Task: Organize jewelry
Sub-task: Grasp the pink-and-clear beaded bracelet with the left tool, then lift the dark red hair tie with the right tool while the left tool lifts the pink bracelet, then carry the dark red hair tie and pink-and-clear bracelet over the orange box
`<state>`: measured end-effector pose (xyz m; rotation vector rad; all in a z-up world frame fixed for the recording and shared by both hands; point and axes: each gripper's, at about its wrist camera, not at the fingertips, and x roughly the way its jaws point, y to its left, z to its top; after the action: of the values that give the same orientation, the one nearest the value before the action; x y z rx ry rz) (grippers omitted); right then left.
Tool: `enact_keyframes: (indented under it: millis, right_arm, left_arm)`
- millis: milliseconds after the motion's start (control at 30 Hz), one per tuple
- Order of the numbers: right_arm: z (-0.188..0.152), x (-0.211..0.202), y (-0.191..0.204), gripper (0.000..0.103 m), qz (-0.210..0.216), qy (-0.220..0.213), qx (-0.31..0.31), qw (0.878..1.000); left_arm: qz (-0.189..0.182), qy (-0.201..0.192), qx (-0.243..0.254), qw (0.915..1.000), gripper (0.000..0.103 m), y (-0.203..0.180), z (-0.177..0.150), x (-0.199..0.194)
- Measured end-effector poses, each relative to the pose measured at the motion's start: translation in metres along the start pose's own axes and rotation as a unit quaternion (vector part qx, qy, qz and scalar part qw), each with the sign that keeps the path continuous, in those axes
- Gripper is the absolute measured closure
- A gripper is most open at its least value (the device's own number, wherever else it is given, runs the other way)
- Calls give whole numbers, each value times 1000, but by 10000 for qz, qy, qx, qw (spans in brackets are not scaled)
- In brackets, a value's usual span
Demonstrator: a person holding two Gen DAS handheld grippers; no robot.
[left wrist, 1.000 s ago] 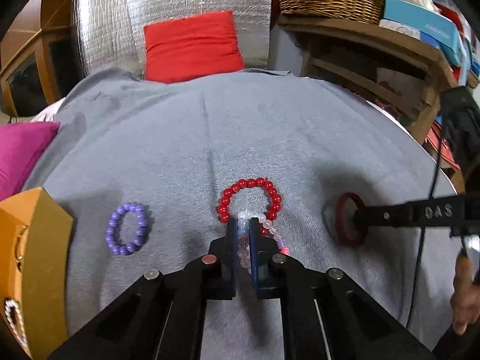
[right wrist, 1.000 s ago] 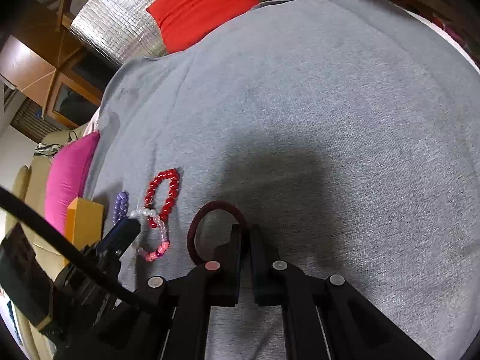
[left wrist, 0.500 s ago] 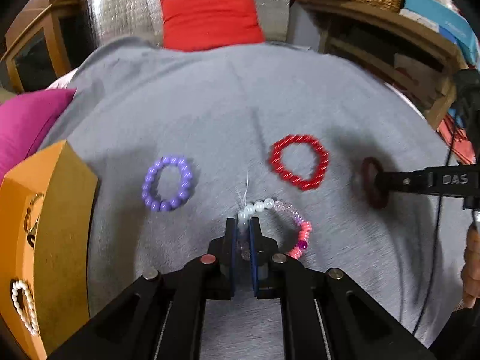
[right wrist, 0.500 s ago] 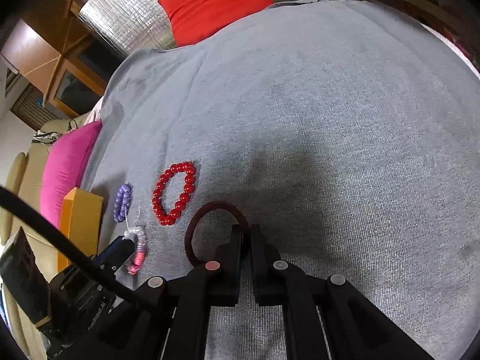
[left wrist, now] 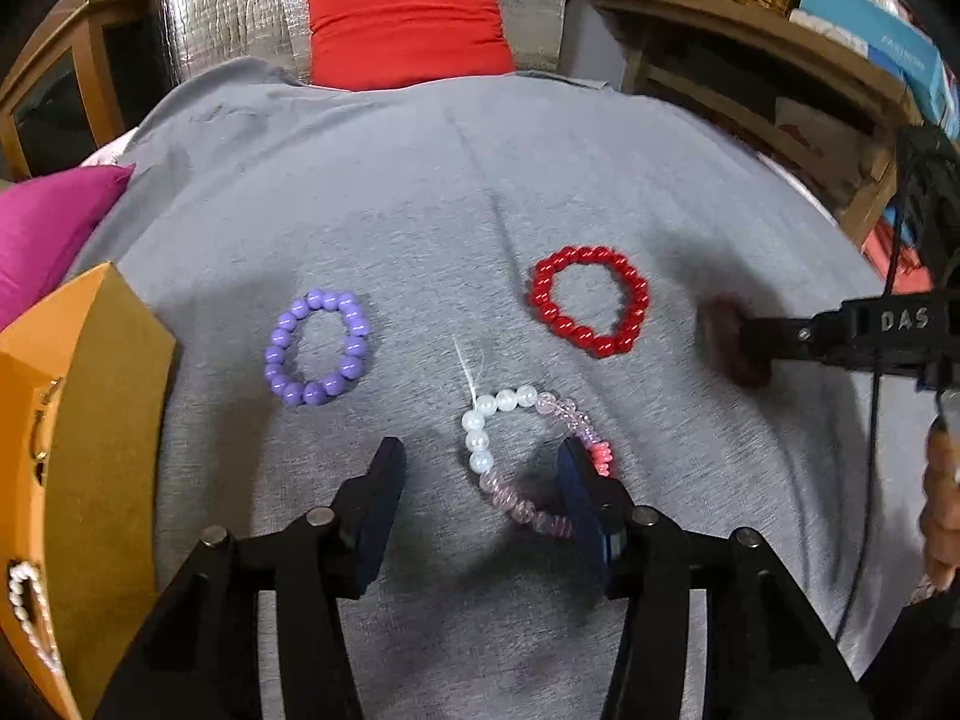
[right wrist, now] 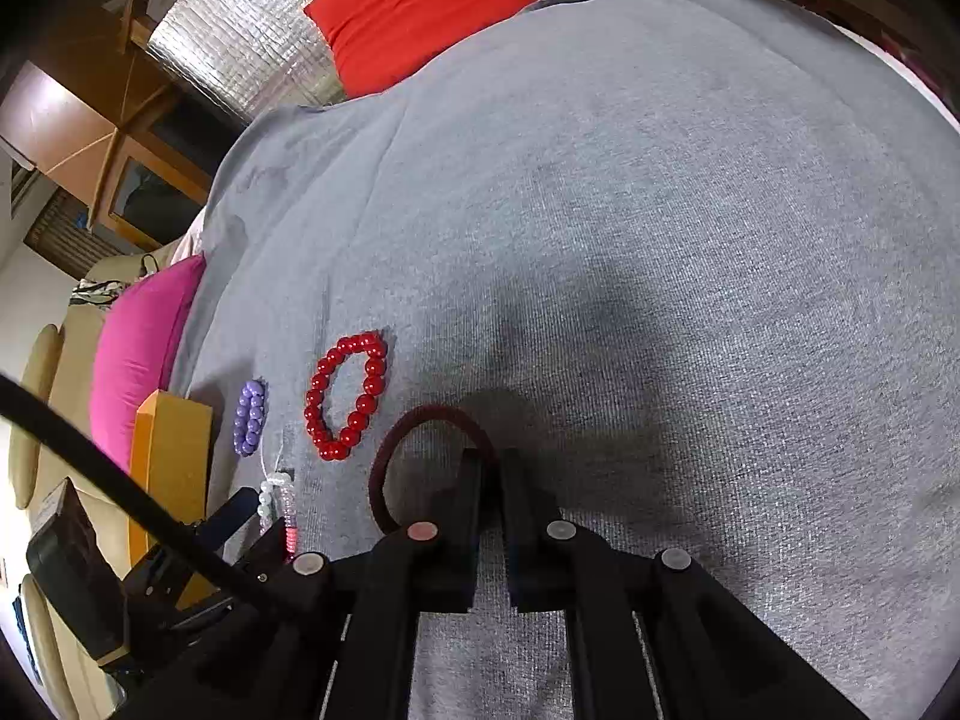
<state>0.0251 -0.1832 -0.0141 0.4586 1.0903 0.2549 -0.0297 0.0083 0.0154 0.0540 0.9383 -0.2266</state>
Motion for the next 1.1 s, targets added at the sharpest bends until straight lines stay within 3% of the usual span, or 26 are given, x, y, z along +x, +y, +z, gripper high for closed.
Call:
enact_keyframes:
  millis: [100,167,233,367,767,967,1000,1033,1100]
  right_arm:
    - [0,1,2,93,-14,-51,-60,10000]
    - [-1,0,4,93,-41,-89,-142,9999]
    - [-1,-1,5,93,-67,-125,-211,9997]
    - [-1,-5,9,94,37,-166,-299,9994]
    - [0,-29,21,94,538,-562,-434,9960]
    - [5,-25,10,91,190,-444,-77,9988]
    - [6,-24,7,80,96,-420,-1,9991]
    - [8,-22,4,63,-5,-409,27,9992]
    - [10,-19,2,51,-60,-454,11,9990]
  left_arm:
    - [-78,-49,29,10000,73,-7,-1,-1]
    - [-123,-65,93,9999,91,-11,0,-3]
    - [-131,-72,81,9999,95,-13,0,-4]
    - [-94,-154,-106,9998,95,-10,4,-9]
    - [-110,-1020,-376,9940,96,-1,12,-64]
    - [-59,-1005,-426,9940,96,6,11,-66]
    - [-56,-1005,-424,9940,95,7,10,-66]
    - [-55,-1000,-416,9941,95,7,11,-65]
    - [-25,-980,-391,9944,95,5,10,-65]
